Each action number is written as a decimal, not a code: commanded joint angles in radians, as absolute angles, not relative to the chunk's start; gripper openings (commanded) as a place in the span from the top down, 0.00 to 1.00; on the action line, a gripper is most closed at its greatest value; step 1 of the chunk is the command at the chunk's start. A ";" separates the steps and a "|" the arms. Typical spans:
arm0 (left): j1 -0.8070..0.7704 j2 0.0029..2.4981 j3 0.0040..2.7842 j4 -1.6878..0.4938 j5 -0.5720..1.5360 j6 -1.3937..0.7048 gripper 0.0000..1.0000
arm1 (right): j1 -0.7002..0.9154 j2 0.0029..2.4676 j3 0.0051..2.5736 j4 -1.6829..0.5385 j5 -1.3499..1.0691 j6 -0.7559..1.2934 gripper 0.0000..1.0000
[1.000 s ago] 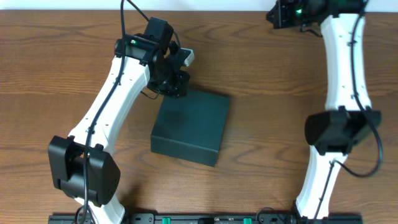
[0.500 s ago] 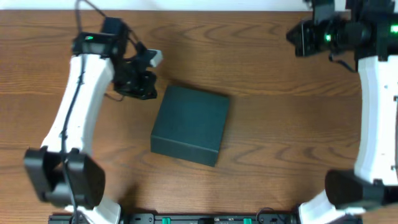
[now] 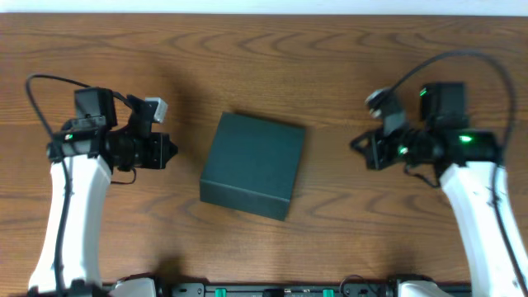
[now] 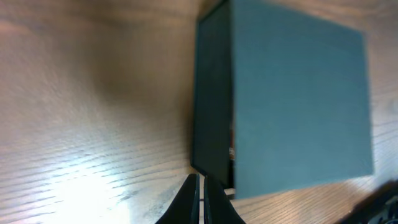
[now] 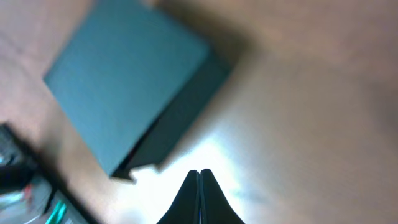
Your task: Pack container
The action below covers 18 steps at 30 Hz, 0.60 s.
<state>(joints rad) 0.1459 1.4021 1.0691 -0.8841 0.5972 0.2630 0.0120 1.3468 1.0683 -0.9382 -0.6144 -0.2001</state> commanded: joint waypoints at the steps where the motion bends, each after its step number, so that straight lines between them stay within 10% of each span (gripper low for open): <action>1: 0.150 1.483 1.065 -0.852 0.612 0.236 0.94 | 0.030 1.362 0.949 -0.843 -0.783 -0.146 0.98; 18: 0.062 1.803 1.065 -0.628 0.748 0.031 0.94 | 0.224 1.655 0.802 -0.476 -0.792 0.102 0.99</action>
